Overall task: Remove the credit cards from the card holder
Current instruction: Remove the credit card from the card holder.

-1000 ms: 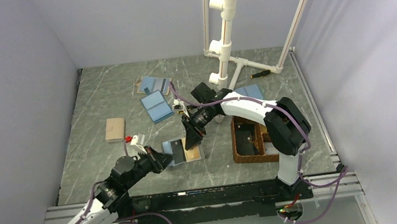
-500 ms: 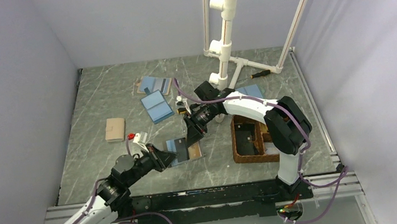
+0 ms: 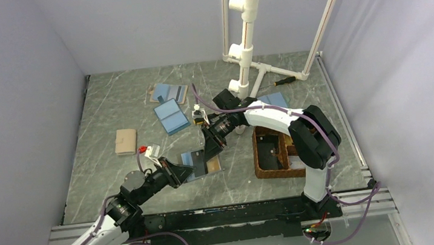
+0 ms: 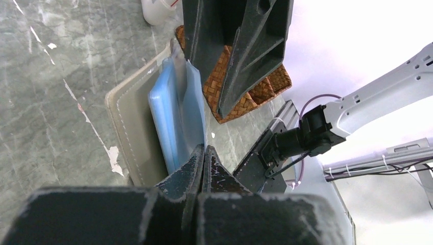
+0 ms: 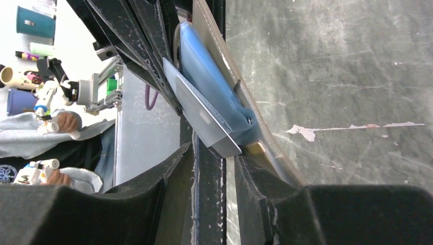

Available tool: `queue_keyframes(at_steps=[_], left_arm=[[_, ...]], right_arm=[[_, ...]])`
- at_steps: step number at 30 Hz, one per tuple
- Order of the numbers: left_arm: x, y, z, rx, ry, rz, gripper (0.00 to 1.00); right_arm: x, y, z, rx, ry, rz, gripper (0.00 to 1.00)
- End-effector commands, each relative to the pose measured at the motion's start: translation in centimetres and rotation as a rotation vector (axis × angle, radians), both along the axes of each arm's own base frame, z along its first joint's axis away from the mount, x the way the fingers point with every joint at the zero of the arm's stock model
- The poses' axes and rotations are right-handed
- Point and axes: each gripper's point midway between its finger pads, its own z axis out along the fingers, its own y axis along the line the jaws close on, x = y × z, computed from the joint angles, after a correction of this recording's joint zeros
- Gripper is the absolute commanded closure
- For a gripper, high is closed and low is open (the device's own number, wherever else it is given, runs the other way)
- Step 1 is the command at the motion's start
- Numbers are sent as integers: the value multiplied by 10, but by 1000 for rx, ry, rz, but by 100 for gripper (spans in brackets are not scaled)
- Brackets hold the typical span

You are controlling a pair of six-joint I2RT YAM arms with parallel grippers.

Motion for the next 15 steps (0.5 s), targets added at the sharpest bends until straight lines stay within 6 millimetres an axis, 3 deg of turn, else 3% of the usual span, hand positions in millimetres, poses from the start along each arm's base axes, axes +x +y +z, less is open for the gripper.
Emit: queue_keyframes(at_steps=[1,10,15], left_arm=[[-2,-9,33,-90,-101,-51,100],[-2,-7,35,-95,-107,-39,100],[-4,-2,35,-94,-105,-27,100]], right_arm=[[-7,3,29,121,-7,45,62],[-8,4,29,123,7,47,70],[-10,4,30,137,30,59,85]])
